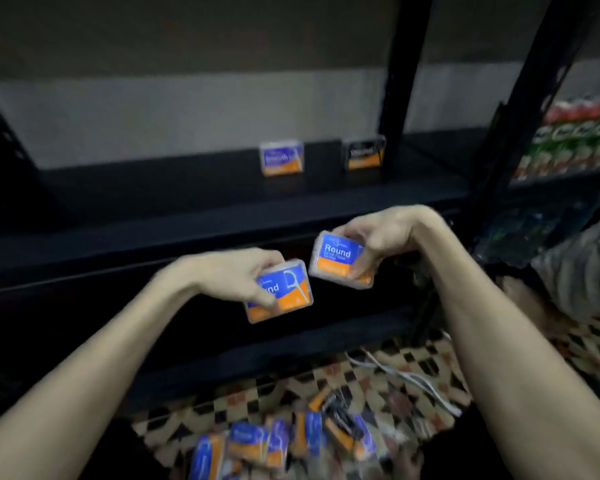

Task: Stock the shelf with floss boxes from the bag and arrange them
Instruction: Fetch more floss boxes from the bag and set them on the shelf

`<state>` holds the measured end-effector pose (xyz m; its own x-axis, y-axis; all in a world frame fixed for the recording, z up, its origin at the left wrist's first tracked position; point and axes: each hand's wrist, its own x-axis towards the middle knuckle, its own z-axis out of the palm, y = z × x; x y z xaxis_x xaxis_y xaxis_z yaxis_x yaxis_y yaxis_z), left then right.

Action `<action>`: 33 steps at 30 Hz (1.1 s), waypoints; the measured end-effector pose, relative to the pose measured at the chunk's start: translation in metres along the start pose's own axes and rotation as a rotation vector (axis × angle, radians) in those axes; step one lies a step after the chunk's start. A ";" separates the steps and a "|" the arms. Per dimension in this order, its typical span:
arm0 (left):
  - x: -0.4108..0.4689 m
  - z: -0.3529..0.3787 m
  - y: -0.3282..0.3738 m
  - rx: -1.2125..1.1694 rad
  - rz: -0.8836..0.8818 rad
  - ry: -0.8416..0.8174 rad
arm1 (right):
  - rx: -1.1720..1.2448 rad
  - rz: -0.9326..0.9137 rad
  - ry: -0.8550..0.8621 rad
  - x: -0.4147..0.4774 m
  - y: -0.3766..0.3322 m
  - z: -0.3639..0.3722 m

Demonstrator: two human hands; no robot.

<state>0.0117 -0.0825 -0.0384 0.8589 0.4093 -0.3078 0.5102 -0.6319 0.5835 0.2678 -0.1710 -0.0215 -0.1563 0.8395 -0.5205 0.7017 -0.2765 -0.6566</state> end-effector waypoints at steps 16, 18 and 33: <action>-0.092 -0.185 -0.148 0.042 -0.449 0.841 | -0.488 -0.255 0.564 0.169 -0.242 -0.034; -0.093 -0.191 -0.167 0.050 -0.497 0.897 | -0.472 -0.283 0.571 0.188 -0.248 -0.030; -0.078 -0.158 -0.158 0.265 -0.470 1.173 | -0.476 -0.320 0.607 0.204 -0.246 -0.012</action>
<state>-0.1431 0.0896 0.0125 0.1125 0.8714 0.4775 0.8600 -0.3261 0.3925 0.0715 0.0739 0.0397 -0.0917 0.9878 0.1262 0.9273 0.1309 -0.3506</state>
